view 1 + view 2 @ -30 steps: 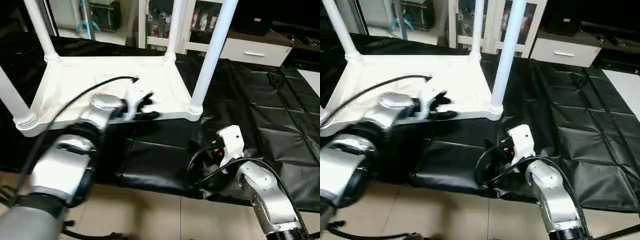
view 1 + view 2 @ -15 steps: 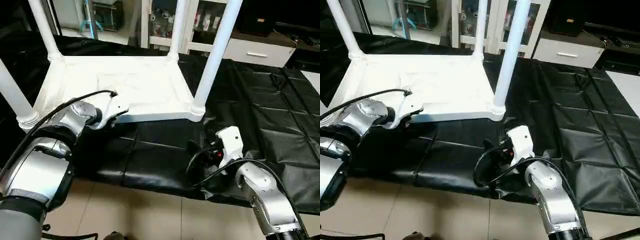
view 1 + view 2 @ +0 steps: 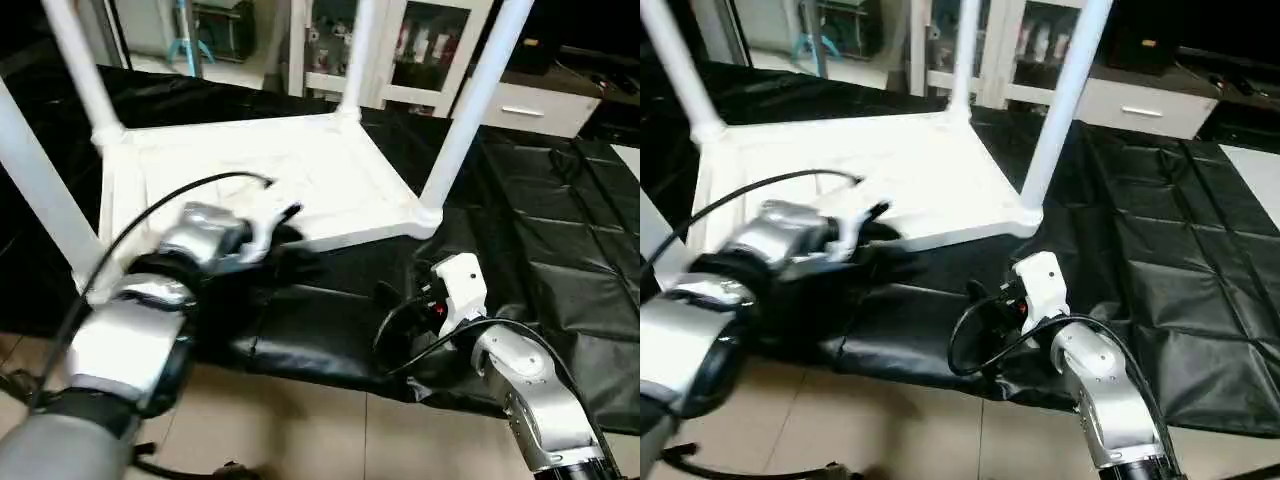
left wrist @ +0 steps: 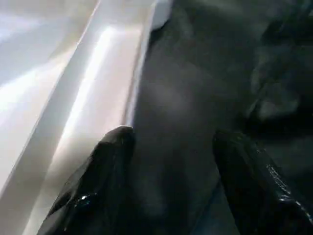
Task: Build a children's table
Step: Rotate table base
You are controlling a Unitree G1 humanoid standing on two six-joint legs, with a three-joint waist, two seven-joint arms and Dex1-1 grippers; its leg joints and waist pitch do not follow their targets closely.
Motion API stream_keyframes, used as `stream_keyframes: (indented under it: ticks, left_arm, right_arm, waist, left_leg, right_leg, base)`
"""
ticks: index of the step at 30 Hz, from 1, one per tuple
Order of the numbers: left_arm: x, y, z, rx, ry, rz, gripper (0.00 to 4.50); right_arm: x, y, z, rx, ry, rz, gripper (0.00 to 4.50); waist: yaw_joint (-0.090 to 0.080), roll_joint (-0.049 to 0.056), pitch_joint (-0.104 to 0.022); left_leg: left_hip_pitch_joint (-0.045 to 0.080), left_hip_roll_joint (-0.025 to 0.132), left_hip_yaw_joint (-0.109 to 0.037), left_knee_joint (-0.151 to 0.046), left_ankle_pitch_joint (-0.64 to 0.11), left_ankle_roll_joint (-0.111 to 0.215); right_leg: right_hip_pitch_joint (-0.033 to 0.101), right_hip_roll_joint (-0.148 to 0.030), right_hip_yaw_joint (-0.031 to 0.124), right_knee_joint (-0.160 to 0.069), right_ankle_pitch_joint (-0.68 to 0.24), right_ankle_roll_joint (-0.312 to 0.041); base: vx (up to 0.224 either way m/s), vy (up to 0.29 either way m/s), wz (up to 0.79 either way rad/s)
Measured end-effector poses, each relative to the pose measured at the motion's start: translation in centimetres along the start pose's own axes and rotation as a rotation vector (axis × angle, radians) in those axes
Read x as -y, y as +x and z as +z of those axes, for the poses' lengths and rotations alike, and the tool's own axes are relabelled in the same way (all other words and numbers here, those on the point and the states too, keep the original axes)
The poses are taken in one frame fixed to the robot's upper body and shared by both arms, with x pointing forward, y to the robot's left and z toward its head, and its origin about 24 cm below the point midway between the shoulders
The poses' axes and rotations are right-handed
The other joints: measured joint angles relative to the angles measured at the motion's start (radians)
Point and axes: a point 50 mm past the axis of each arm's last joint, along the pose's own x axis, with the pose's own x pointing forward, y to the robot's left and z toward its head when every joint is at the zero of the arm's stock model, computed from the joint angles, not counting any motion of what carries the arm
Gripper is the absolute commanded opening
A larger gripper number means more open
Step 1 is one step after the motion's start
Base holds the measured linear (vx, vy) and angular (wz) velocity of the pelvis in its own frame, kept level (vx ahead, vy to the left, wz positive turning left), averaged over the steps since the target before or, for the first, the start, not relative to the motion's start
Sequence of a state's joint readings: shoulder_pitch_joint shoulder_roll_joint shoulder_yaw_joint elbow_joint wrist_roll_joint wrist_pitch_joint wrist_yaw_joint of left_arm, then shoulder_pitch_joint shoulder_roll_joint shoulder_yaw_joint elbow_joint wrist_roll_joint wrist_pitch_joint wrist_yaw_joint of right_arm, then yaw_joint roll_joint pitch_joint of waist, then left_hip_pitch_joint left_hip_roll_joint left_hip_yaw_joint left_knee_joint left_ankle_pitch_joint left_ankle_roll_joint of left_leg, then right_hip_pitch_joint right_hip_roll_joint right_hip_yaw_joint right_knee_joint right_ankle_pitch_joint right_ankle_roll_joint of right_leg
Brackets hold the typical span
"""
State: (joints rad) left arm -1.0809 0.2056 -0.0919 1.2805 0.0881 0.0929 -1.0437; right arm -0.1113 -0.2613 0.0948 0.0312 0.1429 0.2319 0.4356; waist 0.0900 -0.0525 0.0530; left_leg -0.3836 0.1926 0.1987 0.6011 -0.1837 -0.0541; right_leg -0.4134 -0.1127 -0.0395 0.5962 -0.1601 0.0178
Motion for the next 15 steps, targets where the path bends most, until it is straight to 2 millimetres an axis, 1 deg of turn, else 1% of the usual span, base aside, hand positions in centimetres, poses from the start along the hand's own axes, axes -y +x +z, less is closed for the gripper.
stream_keyframes:
  ticks: [4, 7, 8, 10, 12, 14, 15]
  left_arm:
    - [0.6, 1.6, 1.4, 0.107, -0.023, 0.065, 2.93]
    - [0.3, 1.5, 2.1, 0.164, -0.023, 0.132, 2.93]
    - [0.2, 1.5, 2.3, 0.186, -0.018, 0.149, 2.93]
    - [0.3, 1.4, 4.5, 0.333, 0.044, 0.210, 2.93]
    - [0.5, 1.0, 6.0, 0.434, 0.101, 0.230, 2.93]
    - [0.9, 0.8, 6.5, 0.510, 0.133, 0.235, 2.93]
    - [1.2, 0.6, 6.1, 0.542, 0.130, 0.233, 2.93]
  right_arm:
    - [0.1, -0.1, 0.0, -0.005, -0.010, -0.003, 3.90]
    - [0.2, -0.1, 0.0, -0.007, -0.013, -0.004, 3.90]
    - [0.2, -0.1, 0.0, -0.007, -0.014, -0.005, 3.90]
    - [0.0, 0.0, 0.1, 0.001, -0.013, -0.005, 3.90]
    - [-0.2, 0.1, 0.5, 0.023, -0.011, -0.004, 3.90]
    - [-0.3, 0.1, 0.7, 0.038, -0.007, -0.007, 3.90]
    - [-0.4, 0.1, 0.7, 0.043, -0.002, -0.011, 3.90]
  waist:
    - [-0.010, 0.001, 0.000]
    - [-0.014, 0.001, 0.001]
    - [-0.014, 0.001, 0.001]
    - [-0.009, 0.002, 0.001]
    - [-0.005, 0.002, 0.001]
    - [-0.003, 0.003, 0.000]
    - [-0.003, 0.005, -0.001]
  left_leg:
    - [0.000, 0.001, -0.001, 0.000, 0.000, 0.000]
    - [0.000, 0.001, -0.001, 0.000, 0.000, 0.000]
    - [-0.001, 0.001, -0.001, 0.000, 0.000, 0.000]
    - [-0.002, 0.001, -0.001, 0.000, 0.000, 0.000]
    - [-0.001, 0.001, -0.001, 0.000, 0.000, 0.001]
    - [-0.001, 0.001, -0.001, 0.000, 0.000, 0.001]
    - [-0.001, 0.001, 0.000, 0.000, -0.001, 0.001]
  right_leg:
    - [0.000, 0.001, 0.000, 0.000, 0.000, 0.000]
    - [-0.001, 0.001, 0.000, 0.000, 0.000, 0.000]
    - [-0.001, 0.001, -0.001, 0.000, 0.000, 0.000]
    - [-0.001, 0.001, -0.001, -0.001, 0.000, 0.000]
    - [-0.001, 0.001, -0.001, -0.001, 0.000, 0.000]
    - [-0.001, 0.001, -0.001, -0.002, 0.000, 0.000]
    - [0.000, 0.001, 0.000, -0.002, 0.000, 0.000]
  base:
    - [0.000, 0.000, 0.00]
    - [0.000, 0.000, 0.00]
    - [0.000, 0.000, 0.00]
    - [0.000, 0.000, 0.00]
    - [0.000, 0.000, 0.00]
    - [0.000, 0.000, 0.00]
    - [0.000, 0.000, 0.00]
